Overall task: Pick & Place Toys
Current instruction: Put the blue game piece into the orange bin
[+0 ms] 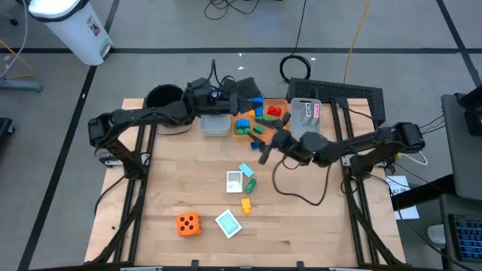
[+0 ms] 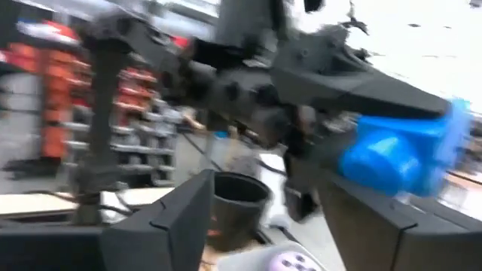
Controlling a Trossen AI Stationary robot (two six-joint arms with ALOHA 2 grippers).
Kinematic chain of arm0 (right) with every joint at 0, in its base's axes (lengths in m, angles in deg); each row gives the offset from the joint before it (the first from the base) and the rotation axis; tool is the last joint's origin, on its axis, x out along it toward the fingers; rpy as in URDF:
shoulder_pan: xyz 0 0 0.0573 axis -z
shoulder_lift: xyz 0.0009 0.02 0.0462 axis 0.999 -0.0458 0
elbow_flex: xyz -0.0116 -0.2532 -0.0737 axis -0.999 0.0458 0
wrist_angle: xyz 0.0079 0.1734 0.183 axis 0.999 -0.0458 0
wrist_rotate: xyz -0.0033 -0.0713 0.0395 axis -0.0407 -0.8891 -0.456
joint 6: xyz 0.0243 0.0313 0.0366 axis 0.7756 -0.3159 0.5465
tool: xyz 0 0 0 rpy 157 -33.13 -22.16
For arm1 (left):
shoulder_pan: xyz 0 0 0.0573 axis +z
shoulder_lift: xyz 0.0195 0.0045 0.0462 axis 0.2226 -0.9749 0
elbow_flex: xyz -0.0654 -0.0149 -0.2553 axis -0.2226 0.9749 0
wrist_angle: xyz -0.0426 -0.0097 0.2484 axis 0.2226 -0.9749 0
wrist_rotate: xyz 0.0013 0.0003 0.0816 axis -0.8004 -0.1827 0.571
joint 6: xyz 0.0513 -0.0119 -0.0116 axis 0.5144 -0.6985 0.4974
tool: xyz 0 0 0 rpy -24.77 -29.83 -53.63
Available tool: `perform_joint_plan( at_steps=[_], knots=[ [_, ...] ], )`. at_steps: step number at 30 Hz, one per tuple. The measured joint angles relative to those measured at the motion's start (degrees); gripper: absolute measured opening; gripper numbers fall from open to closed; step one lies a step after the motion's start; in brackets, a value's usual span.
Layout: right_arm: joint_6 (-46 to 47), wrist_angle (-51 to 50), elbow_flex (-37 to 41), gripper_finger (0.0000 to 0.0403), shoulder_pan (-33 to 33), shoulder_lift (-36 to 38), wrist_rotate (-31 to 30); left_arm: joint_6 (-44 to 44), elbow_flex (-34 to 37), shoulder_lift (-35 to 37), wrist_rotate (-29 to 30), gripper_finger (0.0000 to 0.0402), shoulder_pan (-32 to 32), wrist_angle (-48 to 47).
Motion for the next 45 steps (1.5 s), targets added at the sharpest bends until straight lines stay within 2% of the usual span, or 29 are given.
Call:
perform_joint_plan(
  at_steps=[4, 7, 10, 15, 19, 37, 45],
  knots=[
    [-0.07, -0.05, -2.11, 0.0274, -0.06, -1.93, -9.17, 0.1, 0.0, -0.01, -0.33, 0.0139, 0.42, 1.91],
    [-0.91, 0.56, -2.67, 0.03, -0.2, -1.72, -12.53, 0.23, 0.0, -0.01, -0.78, 0.0144, 0.69, 2.53],
    [-1.95, 0.61, -2.65, 0.0322, -1.15, -1.22, -16.82, 0.12, -0.02, -0.01, 1.34, 0.0144, 0.86, 2.37],
    [-3.95, 3.22, -2.65, 0.034, -1.02, -1.17, -17.89, 0.1, -0.02, -0.36, 3.17, 0.0137, 0.59, 2.33],
    [-4.11, 5.76, -2.67, 0.0337, -0.28, -1.76, -16.72, -1.11, -0.02, -1.37, 3.6, 0.0139, 0.48, 2.62],
    [-3.96, 5.72, -2.61, 0.0322, 3.1, -1.83, -16.48, -2.42, -0.02, -2.43, 1.04, 0.0146, -0.64, 4.83],
    [-3.96, 5.56, -2.61, 0.0278, 3.1, -1.85, -16.01, -1.9, -0.02, -2.43, 0.66, 0.0141, -0.64, 4.05]
  ],
)
